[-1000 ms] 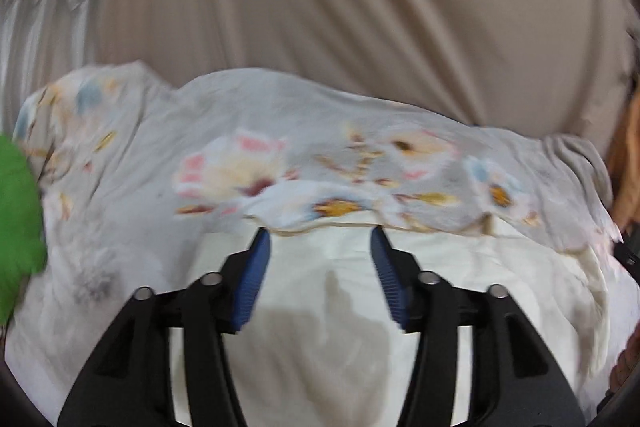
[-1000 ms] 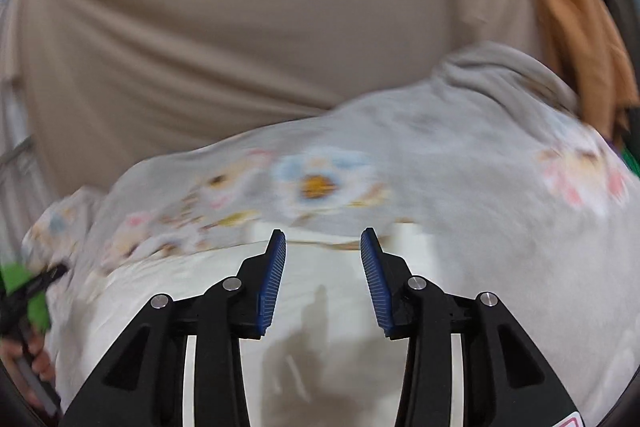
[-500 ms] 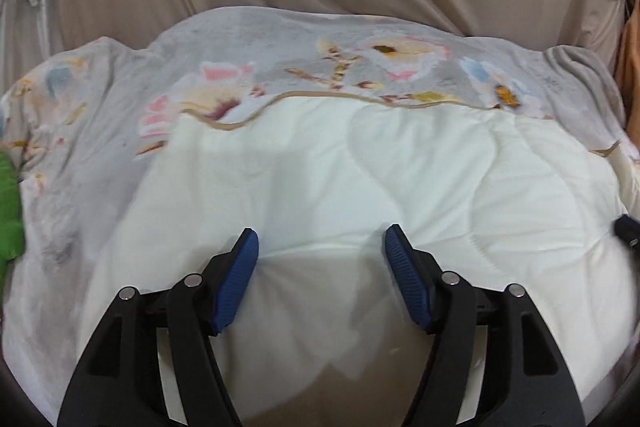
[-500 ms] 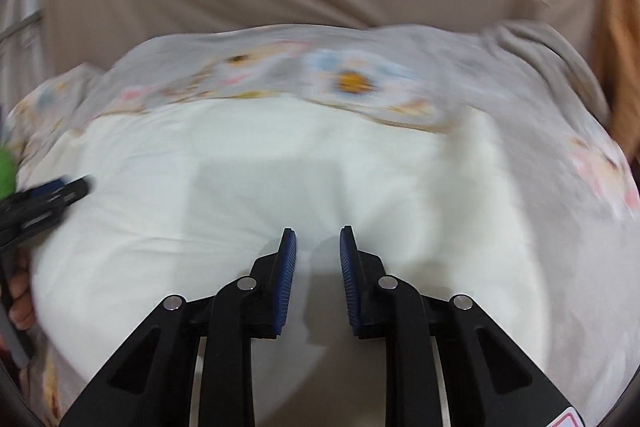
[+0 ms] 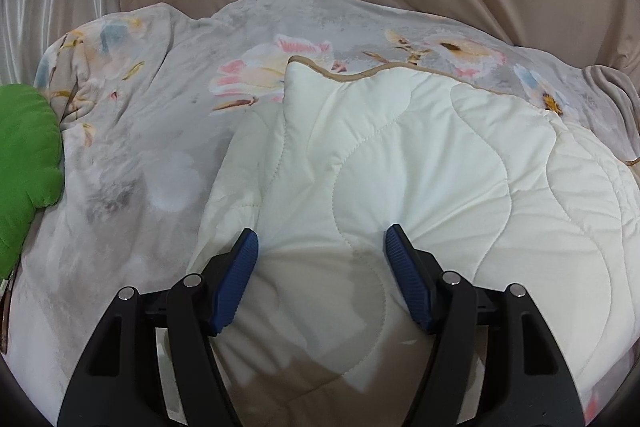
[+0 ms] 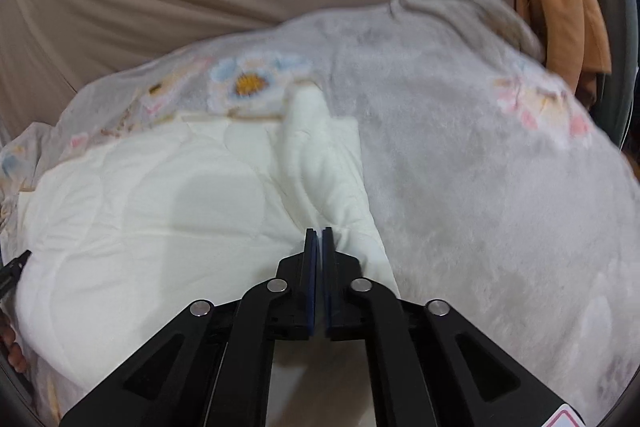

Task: Fold large clothes

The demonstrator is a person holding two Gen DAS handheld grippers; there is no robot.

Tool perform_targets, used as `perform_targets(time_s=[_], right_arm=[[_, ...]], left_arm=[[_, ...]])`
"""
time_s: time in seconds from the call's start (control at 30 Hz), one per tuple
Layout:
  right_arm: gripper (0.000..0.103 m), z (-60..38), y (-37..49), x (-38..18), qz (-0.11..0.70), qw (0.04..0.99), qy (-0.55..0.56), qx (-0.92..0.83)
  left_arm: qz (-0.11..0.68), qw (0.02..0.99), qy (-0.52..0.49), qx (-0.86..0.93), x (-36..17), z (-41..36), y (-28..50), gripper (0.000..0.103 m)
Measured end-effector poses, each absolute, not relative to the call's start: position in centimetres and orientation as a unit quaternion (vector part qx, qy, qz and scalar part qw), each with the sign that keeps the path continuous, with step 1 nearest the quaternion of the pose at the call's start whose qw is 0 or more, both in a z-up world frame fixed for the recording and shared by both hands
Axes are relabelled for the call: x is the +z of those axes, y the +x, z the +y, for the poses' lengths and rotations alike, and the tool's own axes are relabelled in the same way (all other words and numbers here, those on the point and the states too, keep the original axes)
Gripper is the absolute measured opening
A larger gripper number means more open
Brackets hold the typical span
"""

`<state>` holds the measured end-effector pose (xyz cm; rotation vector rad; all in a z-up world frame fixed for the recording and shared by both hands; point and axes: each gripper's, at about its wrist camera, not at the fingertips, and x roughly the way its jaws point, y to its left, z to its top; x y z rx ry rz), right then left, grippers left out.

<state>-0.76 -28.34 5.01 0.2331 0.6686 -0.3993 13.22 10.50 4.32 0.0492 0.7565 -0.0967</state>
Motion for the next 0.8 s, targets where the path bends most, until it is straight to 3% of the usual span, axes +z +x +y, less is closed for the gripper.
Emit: perform_targets(time_s=[0.1,0.23,0.5,0.67,0.8], right_arm=[[0.009,-28.6,0.1,5.1,0.329,0.914,0.077,-0.225],[0.014,-31.9,1.8,0.8,0.377,0.89,0.146,-0.21],[0.016,-30.6,-0.3,5.1,0.334,0.906,0.158,-0.206],[0.015,-31.4,1.8,1.5,0.379,0.888,0.161,-0.202],[0.018,-31.2,1.3,3.4,0.365,0.891,0.171,-0.208]], left_arm=[[0.368,0.929,0.025,-0.045,4.2,10.3,13.2,0.066],[0.367,0.929,0.025,-0.046,4.2,10.2,13.1,0.066],[0.365,0.93,0.028,-0.045,4.1,10.2,13.1,0.066],[0.364,0.93,0.027,-0.047,4.0,10.3,13.0,0.066],[0.368,0.928,0.008,-0.055,5.2,11.0,13.0,0.066]])
